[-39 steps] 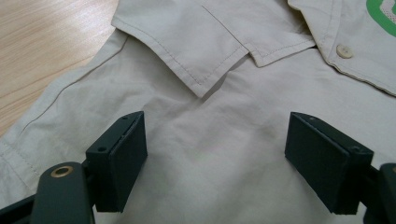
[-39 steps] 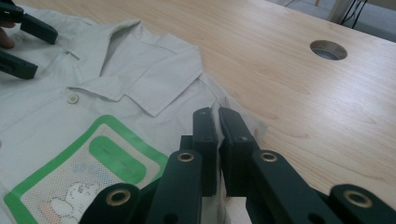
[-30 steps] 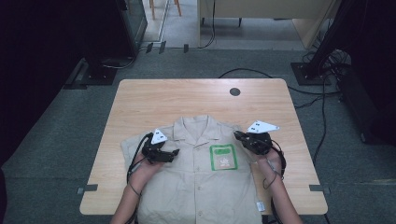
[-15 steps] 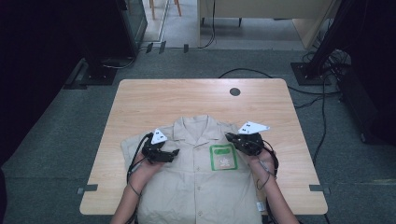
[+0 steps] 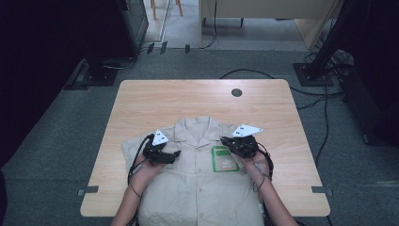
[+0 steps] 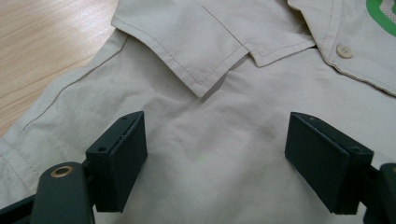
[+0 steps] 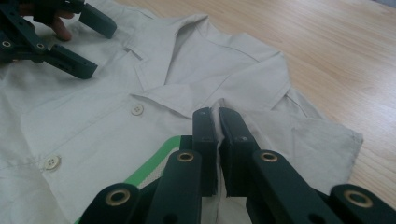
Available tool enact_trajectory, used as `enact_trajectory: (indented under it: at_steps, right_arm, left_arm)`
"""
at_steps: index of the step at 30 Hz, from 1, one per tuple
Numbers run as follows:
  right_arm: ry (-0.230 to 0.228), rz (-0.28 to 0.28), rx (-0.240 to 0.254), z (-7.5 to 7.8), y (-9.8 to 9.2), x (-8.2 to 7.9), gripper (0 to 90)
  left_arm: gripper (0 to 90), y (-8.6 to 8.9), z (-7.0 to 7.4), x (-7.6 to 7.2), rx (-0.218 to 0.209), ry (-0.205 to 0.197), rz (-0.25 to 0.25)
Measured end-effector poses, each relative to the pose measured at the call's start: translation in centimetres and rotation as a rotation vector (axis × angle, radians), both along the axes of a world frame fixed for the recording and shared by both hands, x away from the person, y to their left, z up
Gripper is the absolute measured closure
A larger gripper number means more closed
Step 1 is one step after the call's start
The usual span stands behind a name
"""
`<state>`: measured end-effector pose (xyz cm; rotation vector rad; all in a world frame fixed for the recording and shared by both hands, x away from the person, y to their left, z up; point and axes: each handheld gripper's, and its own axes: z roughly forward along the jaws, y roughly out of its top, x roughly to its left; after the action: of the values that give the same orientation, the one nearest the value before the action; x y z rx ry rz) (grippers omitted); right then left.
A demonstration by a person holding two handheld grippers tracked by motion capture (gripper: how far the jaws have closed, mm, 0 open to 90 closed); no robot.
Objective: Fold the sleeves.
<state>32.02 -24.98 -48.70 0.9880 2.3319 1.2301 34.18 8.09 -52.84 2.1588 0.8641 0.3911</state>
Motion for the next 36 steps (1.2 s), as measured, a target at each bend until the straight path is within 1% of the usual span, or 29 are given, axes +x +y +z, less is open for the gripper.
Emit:
enact_trajectory:
  at_steps: [4, 8, 13, 16, 17, 22, 27, 30, 33, 34, 36]
  right_arm:
    - [0.002, 0.002, -0.001, -0.3, 0.4, 0.1, 85.5]
    - [0.022, 0.002, 0.016, -0.7, 0.6, 0.3, 85.3]
    - [0.036, 0.005, 0.022, -1.2, 0.8, 0.5, 85.0]
    - [0.041, 0.006, 0.013, -1.5, 1.1, 0.5, 84.9]
    - [0.046, 0.005, 0.002, -1.7, 1.2, 0.6, 84.9]
    - [0.054, 0.012, -0.007, -2.0, 1.5, 0.7, 84.1]
    - [0.079, 0.021, -0.021, -2.3, 1.7, 0.8, 79.1]
    - [0.075, 0.024, -0.026, -2.3, 1.7, 0.8, 78.5]
    - [0.076, 0.036, -0.004, -2.0, 1.6, 0.8, 71.9]
    - [0.082, 0.04, 0.001, -2.0, 1.6, 0.8, 71.7]
    - [0.083, 0.055, 0.007, -1.8, 1.5, 0.8, 66.7]
  left_arm:
    - [20.9, 0.0, 0.0, 0.0, 0.0, 0.0, 0.0]
    - [21.0, 0.0, 0.0, 0.0, 0.0, 0.0, 0.0]
    - [21.0, 0.0, 0.0, 0.0, 0.0, 0.0, 0.0]
    - [21.0, 0.0, 0.0, 0.0, 0.0, 0.0, 0.0]
    - [20.9, 0.0, 0.0, 0.0, 0.0, 0.0, 0.0]
    - [21.0, 0.0, 0.0, 0.0, 0.0, 0.0, 0.0]
    - [21.0, 0.0, 0.0, 0.0, 0.0, 0.0, 0.0]
    - [21.0, 0.0, 0.0, 0.0, 0.0, 0.0, 0.0]
    - [21.0, 0.0, 0.0, 0.0, 0.0, 0.0, -0.001]
    - [20.9, 0.0, 0.0, 0.0, 0.0, 0.0, 0.0]
    - [21.0, 0.0, 0.0, 0.0, 0.0, 0.0, -0.001]
